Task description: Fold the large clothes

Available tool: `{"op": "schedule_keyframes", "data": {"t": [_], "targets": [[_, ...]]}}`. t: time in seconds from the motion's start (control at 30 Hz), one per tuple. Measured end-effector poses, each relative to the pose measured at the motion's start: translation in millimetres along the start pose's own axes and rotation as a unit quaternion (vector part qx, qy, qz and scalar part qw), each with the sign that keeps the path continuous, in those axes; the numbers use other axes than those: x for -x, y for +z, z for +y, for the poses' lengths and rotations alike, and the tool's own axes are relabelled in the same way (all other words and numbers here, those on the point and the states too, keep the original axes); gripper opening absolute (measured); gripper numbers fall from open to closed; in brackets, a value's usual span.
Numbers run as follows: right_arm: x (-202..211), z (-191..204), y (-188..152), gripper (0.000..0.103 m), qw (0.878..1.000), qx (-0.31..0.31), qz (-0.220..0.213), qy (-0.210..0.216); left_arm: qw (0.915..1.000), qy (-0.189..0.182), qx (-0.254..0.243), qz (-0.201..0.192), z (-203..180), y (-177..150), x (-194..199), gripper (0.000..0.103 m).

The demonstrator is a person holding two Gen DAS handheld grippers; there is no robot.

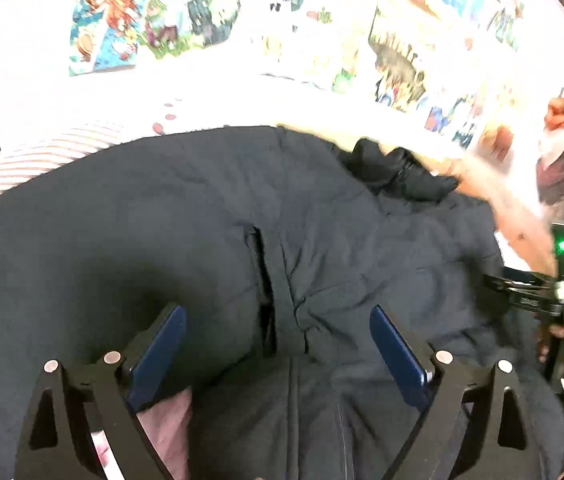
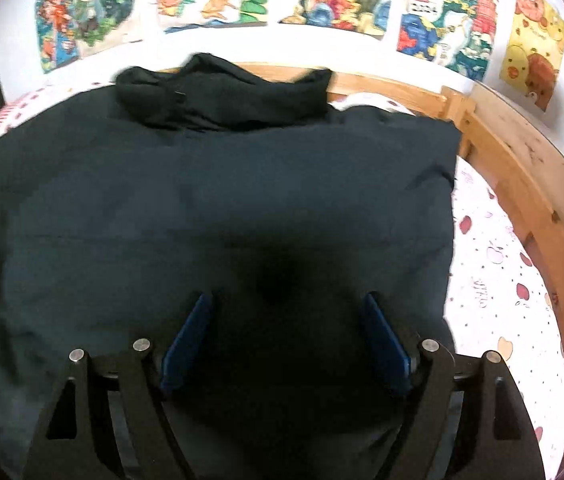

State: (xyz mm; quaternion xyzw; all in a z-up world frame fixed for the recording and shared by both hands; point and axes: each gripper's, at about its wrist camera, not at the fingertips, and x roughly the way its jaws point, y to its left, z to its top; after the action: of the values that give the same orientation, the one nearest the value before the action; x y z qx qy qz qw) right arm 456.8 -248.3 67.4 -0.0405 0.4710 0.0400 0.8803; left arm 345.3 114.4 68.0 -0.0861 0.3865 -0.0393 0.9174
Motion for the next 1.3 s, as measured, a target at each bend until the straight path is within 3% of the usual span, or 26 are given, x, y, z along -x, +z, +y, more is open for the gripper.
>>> {"op": "schedule_keyframes", "data": {"t": [0.1,0.2,0.4,0.53,0.7,0.77,0.93,1.07,1.2,1.3], "targets": [[18,21,7,0.079,0.999,0.010,-0.008,0.031,0.9993,0.015,0.033,0.000,19,-6,32,0.096],[39,61,14,0.090,0.998,0.034,-0.024,0.056,0.9945,0.047,0.093,-0.008,55,-21,64,0.096],[53,151,15,0.092,0.986,0.138,-0.054,0.073,0.9692,0.135,0.187,-0.087,123,-64,97,0.097],[50,196,30,0.092,0.981,0.161,-0.082,0.076,0.9540,0.121,0.242,-0.129,134,-89,102,0.097],[22,236,42,0.092,0.983,0.145,-0.076,0.079,0.9379,0.120,0.281,-0.164,133,-109,106,0.097],[7,246,38,0.092,0.986,0.140,-0.068,0.067,0.9380,0.111,0.282,-0.168,131,-111,107,0.097],[-34,258,27,0.092,0.988,0.145,-0.035,0.039,0.9264,0.097,0.326,-0.162,151,-115,99,0.097],[-57,259,17,0.095,0.989,0.138,-0.016,0.045,0.9109,0.075,0.372,-0.163,175,-116,92,0.095],[-64,261,5,0.095,0.989,0.140,-0.027,0.037,0.9024,0.080,0.390,-0.165,180,-119,90,0.084],[-61,262,0,0.096,0.989,0.141,-0.035,0.036,0.8988,0.092,0.397,-0.160,183,-119,84,0.070]]}}
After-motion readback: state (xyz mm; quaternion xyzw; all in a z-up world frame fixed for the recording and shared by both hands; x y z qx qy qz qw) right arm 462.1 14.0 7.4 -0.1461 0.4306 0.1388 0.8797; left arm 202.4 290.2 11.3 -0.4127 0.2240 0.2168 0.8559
